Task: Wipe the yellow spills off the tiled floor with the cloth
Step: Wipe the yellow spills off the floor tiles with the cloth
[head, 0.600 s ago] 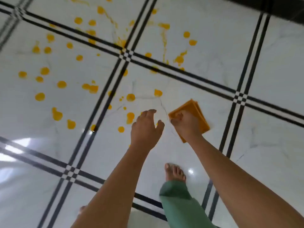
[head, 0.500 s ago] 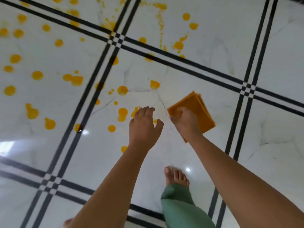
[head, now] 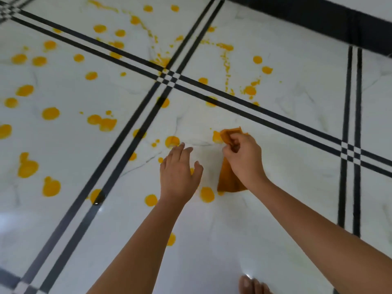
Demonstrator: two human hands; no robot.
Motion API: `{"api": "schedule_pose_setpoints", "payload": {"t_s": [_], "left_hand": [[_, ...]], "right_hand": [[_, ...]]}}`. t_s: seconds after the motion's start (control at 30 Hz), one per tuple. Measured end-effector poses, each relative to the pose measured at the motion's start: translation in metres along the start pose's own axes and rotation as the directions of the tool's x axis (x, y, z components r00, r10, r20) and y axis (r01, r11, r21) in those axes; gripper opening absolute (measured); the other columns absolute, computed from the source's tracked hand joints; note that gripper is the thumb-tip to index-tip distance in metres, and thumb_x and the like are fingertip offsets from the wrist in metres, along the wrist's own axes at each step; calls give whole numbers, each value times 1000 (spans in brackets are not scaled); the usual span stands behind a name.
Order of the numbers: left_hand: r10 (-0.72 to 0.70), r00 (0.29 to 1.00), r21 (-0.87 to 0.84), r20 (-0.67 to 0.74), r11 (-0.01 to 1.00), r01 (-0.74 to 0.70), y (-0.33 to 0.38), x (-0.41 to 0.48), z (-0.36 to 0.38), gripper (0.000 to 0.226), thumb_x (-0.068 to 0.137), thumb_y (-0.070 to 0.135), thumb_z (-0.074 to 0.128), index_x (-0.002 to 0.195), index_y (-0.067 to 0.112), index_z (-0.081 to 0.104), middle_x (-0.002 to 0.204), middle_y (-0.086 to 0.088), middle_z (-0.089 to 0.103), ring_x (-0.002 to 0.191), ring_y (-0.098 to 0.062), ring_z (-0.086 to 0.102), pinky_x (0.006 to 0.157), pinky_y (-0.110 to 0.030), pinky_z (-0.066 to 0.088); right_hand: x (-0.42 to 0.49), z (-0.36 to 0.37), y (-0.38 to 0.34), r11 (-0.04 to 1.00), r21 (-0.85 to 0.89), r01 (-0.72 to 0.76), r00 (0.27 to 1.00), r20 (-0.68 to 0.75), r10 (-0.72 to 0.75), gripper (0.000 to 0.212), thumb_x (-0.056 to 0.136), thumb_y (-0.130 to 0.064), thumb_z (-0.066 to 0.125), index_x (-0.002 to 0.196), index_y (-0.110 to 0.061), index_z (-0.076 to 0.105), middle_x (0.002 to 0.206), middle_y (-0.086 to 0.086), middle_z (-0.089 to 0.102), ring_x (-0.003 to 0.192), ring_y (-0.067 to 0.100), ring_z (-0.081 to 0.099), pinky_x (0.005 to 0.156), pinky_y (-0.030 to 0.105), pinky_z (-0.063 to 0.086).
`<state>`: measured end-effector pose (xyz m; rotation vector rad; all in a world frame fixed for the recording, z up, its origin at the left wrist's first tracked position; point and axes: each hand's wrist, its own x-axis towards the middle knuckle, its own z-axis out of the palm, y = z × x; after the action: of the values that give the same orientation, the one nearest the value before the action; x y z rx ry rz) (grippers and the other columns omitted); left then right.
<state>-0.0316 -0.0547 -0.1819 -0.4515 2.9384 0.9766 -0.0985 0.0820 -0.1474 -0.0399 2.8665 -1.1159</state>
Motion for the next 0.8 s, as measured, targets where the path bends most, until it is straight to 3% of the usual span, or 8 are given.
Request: {"api": "schedule_pose_setpoints", "payload": {"t_s": [0.1, 0.2, 0.27, 0.37, 0.5, 0.63, 0.7, 0.8], "left_hand": [[-33, 998, 19, -52, 999, 34, -25, 5, -14, 45, 91, 30, 47, 133, 15, 45, 148, -4, 34, 139, -20, 25, 109, -37, 21], [-104, 991, 36, -89, 993, 108, -51, 0, -26, 48, 92, 34, 44, 137, 16, 41, 150, -2, 31, 141, -18, 20, 112, -37, 16], [-132, 988, 66, -83, 988, 137, -63, -8, -29, 59, 89, 44, 31, 140, 16, 36, 152, -2, 28, 142, -18, 16, 113, -37, 13], [-138, 988, 142, -66, 979, 146, -83, -7, -28, 79, 78, 54, 6, 146, 17, 24, 155, -1, 17, 144, -17, 6, 115, -36, 5], [-142, 982, 173, -124, 971, 163, -98, -5, -26, 76, 81, 51, 8, 146, 16, 23, 155, -3, 17, 143, -16, 5, 113, -34, 0], [-150, 982, 208, -116, 963, 171, -108, -22, -31, 71, 85, 51, 9, 146, 18, 21, 155, 0, 14, 140, -8, -5, 112, -31, -6], [-146, 980, 218, -138, 960, 174, -113, -29, -34, 68, 87, 48, 14, 145, 15, 25, 154, -3, 19, 140, -11, 0, 113, -33, -3], [-143, 980, 235, -137, 957, 172, -119, -36, -33, 65, 88, 46, 17, 145, 15, 26, 153, -3, 19, 140, -13, 3, 112, -31, -5]], "right_hand": [[3, 32, -11, 997, 20, 71, 997, 26, -71, 23, 91, -26, 55, 109, -13, 61, 96, -5, 56, 100, 18, 53, 84, 14, 37], [-6, 64, 2, 953, -298, -60, 977, 177, 117, 55, 95, -52, 32, 142, -24, 34, 150, 9, 29, 140, 28, 19, 111, 44, 19], [-8, 75, 12, 890, -449, -73, 971, 171, 166, 65, 93, -60, 23, 149, -32, 9, 158, 12, 0, 145, 31, -5, 114, 48, 4], [29, 93, 11, 829, -558, -22, 990, 105, 97, 66, 89, -65, 16, 148, -38, 0, 157, 16, -7, 143, 35, -11, 115, 53, -2], [50, 129, -27, 782, -552, 289, 942, 309, -130, 68, 87, -70, 15, 147, -41, 3, 158, 15, -3, 144, 35, -7, 114, 53, 0], [-18, 123, -9, 603, -405, 688, 714, 527, -461, 60, 86, -67, 25, 143, -47, 23, 157, 9, 14, 144, 31, 12, 111, 49, 15], [-3, 113, 4, 625, -432, 650, 753, 482, -448, 55, 89, -62, 23, 141, -45, 29, 156, 6, 19, 143, 30, 18, 110, 49, 18], [52, 132, -27, 764, -514, 390, 914, 321, -250, 56, 92, -59, 18, 144, -40, 26, 158, 6, 11, 145, 30, 7, 113, 51, 8]]}}
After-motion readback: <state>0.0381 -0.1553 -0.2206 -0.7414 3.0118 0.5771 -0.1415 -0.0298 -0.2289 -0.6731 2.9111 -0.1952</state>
